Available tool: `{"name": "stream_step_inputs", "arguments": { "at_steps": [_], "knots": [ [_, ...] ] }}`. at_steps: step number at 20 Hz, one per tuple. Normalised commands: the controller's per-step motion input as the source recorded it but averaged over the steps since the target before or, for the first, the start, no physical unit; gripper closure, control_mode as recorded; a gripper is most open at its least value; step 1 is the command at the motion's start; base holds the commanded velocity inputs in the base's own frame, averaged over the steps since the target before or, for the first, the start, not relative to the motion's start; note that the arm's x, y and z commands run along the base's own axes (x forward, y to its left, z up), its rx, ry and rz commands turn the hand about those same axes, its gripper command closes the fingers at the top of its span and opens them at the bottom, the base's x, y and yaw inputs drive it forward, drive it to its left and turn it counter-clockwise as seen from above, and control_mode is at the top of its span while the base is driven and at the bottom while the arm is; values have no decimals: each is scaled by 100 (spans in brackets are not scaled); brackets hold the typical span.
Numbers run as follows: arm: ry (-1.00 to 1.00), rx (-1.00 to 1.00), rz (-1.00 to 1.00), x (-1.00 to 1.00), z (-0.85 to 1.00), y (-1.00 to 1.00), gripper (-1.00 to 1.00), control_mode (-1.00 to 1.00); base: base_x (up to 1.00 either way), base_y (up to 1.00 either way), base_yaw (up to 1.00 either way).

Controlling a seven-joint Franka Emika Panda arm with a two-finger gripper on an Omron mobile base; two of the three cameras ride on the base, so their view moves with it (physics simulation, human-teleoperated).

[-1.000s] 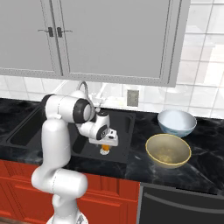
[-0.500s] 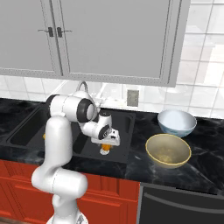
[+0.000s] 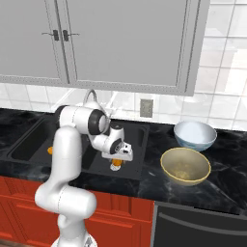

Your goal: Pick the oranges from the sink and place them in one bowl. Place the onion in the other bowl. Then turn off the sink faucet.

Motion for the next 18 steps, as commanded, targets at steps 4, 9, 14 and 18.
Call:
{"name": "stream_step_inputs", "arguments": {
  "at_steps": [4,9,14,18],
  "knots": [
    [0,0,0,13,-13,0,-100,-100,0,0,0],
    [0,0,0,9,-11,0,100,-100,0,0,0],
    [0,0,0,3,-7,0,100,-100,0,0,0],
    [0,0,0,0,0,-1,100,-100,0,0,0]
  ]
}}
